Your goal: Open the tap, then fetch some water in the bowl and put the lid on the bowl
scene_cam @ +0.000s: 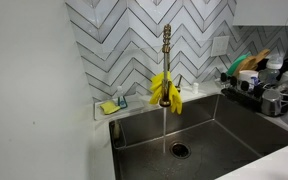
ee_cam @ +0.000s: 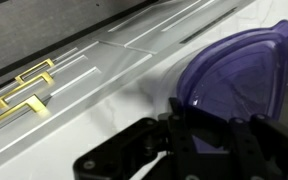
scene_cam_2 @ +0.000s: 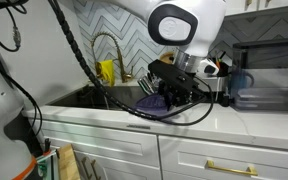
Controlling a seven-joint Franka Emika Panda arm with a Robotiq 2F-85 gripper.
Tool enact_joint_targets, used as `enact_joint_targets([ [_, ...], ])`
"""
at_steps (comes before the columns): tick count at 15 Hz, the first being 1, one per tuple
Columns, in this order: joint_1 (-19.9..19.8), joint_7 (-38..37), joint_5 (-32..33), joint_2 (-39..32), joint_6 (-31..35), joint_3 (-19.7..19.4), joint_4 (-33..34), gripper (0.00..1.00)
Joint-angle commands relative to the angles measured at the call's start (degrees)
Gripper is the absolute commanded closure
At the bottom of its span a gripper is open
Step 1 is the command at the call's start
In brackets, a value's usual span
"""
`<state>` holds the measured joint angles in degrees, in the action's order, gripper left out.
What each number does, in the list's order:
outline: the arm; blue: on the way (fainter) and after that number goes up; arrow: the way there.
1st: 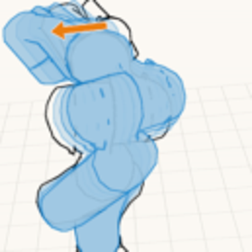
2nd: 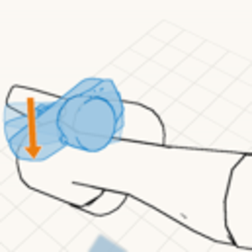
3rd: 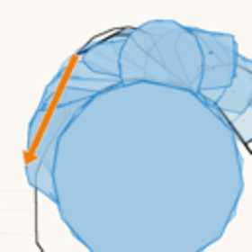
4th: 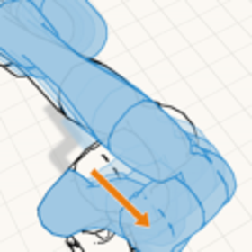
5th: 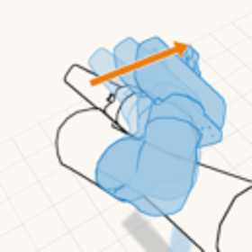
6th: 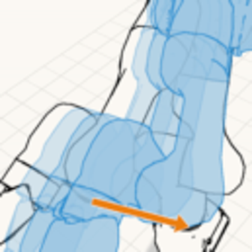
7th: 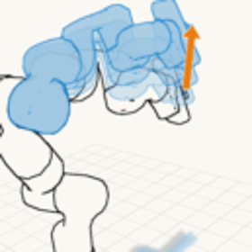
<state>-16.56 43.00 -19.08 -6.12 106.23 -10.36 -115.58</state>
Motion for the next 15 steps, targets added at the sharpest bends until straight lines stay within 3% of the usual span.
enact_joint_targets([
  [1,0.68,-0.51,-0.19,1.48,2.15,-0.42,-1.80,0.98],
  [6,0.87,-0.64,-0.12,1.33,2.23,-0.35,-1.78,0.98],
  [7,0.89,-0.82,0.03,1.41,2.28,-0.39,-1.73,0.68],
  [9,0.89,-1.10,0.26,1.61,2.66,-0.48,-1.58,0.61],
  [15,1.07,-1.31,1.02,2.49,4.29,-0.52,-1.40,0.16],
])
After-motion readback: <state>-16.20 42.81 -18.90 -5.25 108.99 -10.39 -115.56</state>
